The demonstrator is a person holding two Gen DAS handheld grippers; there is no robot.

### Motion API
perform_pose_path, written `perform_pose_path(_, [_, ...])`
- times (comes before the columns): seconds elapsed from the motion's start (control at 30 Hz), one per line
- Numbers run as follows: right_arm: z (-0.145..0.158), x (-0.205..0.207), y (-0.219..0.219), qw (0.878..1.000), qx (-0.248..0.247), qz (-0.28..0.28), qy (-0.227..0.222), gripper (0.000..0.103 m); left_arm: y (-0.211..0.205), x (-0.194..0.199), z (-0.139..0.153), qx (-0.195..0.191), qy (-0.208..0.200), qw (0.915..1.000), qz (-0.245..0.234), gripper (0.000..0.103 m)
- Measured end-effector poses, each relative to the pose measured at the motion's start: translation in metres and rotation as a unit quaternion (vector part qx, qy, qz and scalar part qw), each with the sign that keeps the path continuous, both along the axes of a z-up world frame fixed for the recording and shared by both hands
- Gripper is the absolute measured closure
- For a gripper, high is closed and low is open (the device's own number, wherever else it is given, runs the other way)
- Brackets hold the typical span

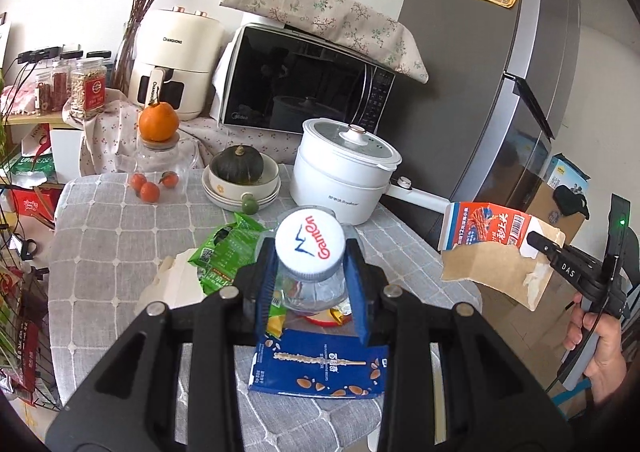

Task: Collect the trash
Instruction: 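Carry the fries box to the white basin and open the right tool while the left tool carries the bottle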

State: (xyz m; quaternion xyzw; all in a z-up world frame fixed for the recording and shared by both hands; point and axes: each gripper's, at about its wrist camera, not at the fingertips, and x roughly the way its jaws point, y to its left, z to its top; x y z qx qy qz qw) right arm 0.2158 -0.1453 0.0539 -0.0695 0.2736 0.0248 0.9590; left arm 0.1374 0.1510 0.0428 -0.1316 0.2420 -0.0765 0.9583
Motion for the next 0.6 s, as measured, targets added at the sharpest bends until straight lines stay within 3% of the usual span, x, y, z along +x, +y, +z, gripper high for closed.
perform_pose_path(0.37, [0.009,-0.058,-0.085,0.999,0.017,-0.041,0.029,0.095,-0.018,-0.02,0.005,0.006,-0.011,0.9994,-0.031,0.068])
perform_pose_path(0.5, [-0.006,-0.069,-0.113,0.996,0.028,-0.038,0.08,0.095,-0.023,-0.031,0.011,0.002,-0.018,0.9988,-0.046,0.068])
perform_pose_path(0.6, [-0.032,-0.067,-0.124,0.988,0.038,-0.03,0.146,0.095,-0.031,-0.038,0.014,0.002,-0.024,0.9981,-0.058,0.068])
